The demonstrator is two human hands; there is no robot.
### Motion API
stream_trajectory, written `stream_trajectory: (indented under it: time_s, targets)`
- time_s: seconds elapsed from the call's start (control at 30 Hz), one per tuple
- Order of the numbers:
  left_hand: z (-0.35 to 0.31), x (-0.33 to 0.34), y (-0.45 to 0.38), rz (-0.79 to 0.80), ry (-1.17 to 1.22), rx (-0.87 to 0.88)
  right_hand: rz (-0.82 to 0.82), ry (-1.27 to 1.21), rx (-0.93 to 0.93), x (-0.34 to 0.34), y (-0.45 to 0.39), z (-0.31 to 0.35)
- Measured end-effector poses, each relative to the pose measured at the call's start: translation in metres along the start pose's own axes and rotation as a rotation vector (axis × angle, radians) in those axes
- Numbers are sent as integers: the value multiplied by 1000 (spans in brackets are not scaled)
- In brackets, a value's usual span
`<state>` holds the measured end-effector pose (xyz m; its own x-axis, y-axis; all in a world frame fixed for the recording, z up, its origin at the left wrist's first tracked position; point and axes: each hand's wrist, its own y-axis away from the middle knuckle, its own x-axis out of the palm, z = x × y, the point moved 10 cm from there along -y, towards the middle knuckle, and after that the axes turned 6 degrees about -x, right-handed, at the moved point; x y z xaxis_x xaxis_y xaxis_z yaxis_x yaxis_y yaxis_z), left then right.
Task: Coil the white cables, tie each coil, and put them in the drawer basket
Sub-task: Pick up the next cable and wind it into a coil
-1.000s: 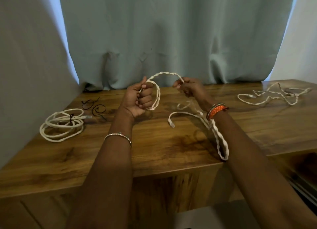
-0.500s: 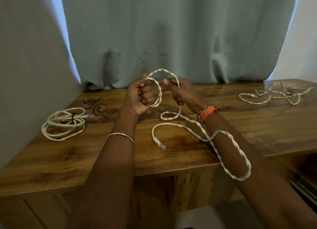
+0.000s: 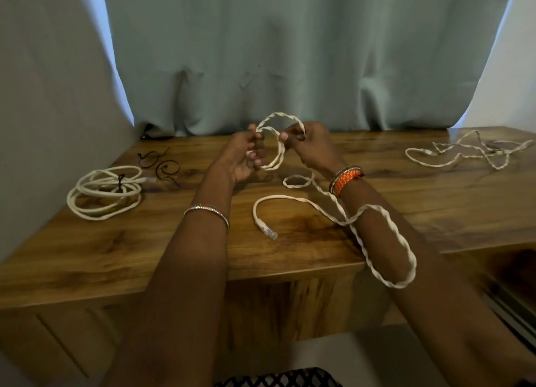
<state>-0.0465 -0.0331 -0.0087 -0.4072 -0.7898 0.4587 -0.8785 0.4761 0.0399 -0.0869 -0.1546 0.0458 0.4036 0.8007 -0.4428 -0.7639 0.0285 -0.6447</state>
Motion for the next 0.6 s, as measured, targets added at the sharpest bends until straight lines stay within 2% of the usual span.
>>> stream_trajectory:
  time_s: [0.17, 0.37, 0.6]
  targets:
    - [-13, -43, 1, -227, 76, 68, -96, 17, -26, -35, -2, -5]
    - [-24, -76, 4, -469, 230, 199, -5, 221, 7, -40, 0, -11]
    - [-17, -66, 9, -489, 385, 210, -215, 383, 60, -65, 2, -12]
